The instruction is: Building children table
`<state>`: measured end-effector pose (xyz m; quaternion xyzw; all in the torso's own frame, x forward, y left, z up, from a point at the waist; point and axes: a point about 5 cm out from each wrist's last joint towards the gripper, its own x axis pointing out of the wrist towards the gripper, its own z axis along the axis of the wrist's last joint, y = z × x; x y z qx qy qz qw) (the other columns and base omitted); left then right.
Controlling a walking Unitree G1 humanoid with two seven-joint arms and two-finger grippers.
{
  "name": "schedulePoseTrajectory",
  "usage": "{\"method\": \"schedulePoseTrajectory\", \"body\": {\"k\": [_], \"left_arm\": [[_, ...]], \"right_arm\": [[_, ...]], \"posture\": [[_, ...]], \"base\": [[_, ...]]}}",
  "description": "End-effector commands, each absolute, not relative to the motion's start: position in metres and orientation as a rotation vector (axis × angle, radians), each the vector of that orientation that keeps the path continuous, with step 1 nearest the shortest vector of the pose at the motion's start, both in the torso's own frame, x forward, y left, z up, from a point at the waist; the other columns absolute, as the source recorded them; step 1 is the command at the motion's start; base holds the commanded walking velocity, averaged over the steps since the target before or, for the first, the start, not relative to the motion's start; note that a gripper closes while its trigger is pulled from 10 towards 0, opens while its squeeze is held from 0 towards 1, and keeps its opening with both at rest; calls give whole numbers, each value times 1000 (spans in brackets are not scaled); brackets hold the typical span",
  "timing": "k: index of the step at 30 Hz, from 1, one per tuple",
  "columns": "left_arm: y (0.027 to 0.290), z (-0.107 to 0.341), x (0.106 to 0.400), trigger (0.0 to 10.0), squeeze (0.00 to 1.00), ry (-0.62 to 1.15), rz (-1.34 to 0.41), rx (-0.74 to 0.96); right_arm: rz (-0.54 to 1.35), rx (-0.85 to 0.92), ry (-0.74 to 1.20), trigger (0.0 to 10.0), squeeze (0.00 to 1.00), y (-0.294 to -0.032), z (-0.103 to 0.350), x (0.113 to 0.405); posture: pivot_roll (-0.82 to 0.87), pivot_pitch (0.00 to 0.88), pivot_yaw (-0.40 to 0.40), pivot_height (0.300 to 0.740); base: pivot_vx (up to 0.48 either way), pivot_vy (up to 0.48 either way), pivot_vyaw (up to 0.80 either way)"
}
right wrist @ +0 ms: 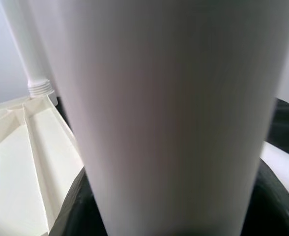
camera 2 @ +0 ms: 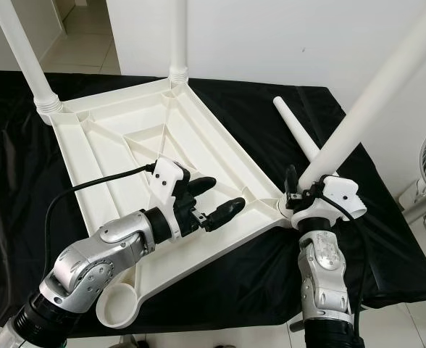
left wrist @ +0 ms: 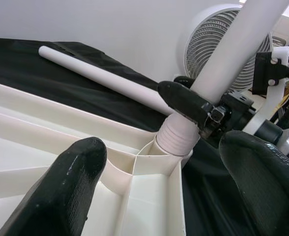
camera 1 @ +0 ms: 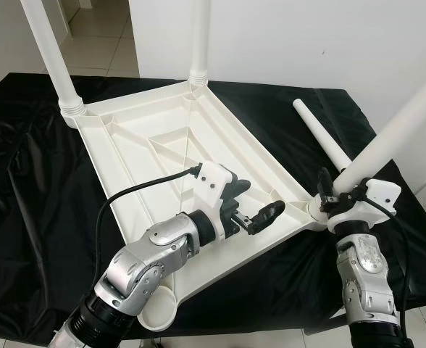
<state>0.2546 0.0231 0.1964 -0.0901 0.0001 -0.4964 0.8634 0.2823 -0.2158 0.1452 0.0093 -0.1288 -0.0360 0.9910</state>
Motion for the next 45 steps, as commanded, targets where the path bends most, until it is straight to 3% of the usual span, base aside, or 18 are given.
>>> {"method": "schedulePoseTrajectory", "body": {"k": [1, 30, 45], "left_arm": [[20, 200, 248, 10000, 0, -15, -1178, -182], [21, 201, 248, 10000, 0, -13, -1181, -177], [20, 201, 249, 10000, 0, -18, -1174, -182]], "right_arm": [[-103, 40, -10, 10000, 0, -220, 93, 272], [-153, 157, 150, 10000, 0, -232, 101, 296], [-158, 86, 152, 10000, 0, -226, 105, 300]], "posture": [[18, 135, 17, 740], [19, 134, 27, 740], [20, 131, 16, 740]], "base": [[0, 0, 0], [0, 0, 0], [0, 0, 0]]}}
